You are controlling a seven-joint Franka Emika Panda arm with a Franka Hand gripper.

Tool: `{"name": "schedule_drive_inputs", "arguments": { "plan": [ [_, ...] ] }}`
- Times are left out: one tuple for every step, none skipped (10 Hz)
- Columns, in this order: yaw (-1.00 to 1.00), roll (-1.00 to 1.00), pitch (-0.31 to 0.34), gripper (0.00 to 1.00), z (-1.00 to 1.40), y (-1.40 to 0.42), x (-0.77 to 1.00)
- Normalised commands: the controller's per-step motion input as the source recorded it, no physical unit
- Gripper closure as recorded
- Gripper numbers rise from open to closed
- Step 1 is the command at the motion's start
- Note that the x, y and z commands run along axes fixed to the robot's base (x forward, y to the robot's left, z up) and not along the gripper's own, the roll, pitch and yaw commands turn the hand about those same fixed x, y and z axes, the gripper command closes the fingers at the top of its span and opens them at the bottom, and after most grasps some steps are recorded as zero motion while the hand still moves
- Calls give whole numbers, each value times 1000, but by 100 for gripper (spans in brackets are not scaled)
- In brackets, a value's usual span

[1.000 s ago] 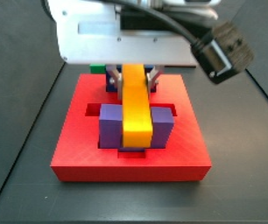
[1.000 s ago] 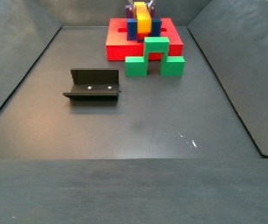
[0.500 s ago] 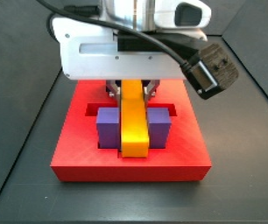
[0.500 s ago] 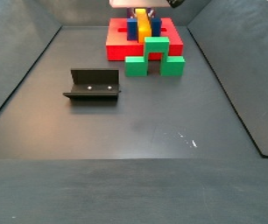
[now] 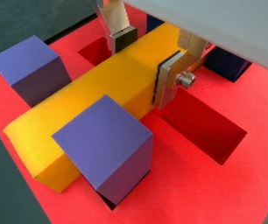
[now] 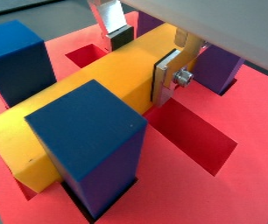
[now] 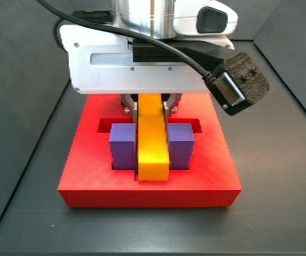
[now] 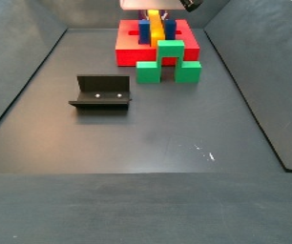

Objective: Pick up the yellow object. Move up. Move to above the board. Insert the yellow object.
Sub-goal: Insert the yellow object.

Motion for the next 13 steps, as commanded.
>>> {"name": "schedule_drive_inputs", "arguments": {
  "plan": [
    [0, 179, 9, 100, -57, 140, 209],
    [0, 149, 14, 100, 0, 134, 34],
    [0, 154, 6, 100, 0, 0, 0],
    [0, 143, 4, 100, 0, 0, 0],
    [0, 151, 0, 100, -71, -20, -111],
    [0, 261, -10, 100, -114, -126, -194],
    [-91, 359, 0, 100, -37, -177, -151],
    [-166, 189, 0, 100, -86, -123, -26],
    [-34, 66, 0, 100, -74, -66, 0],
    [0, 0, -29, 100, -346, 0, 0],
    [0, 0, -51, 100, -471, 0, 0],
    [0, 26, -21, 100, -371, 0, 0],
    [0, 0, 0, 100, 0, 0, 0]
  ]
}}
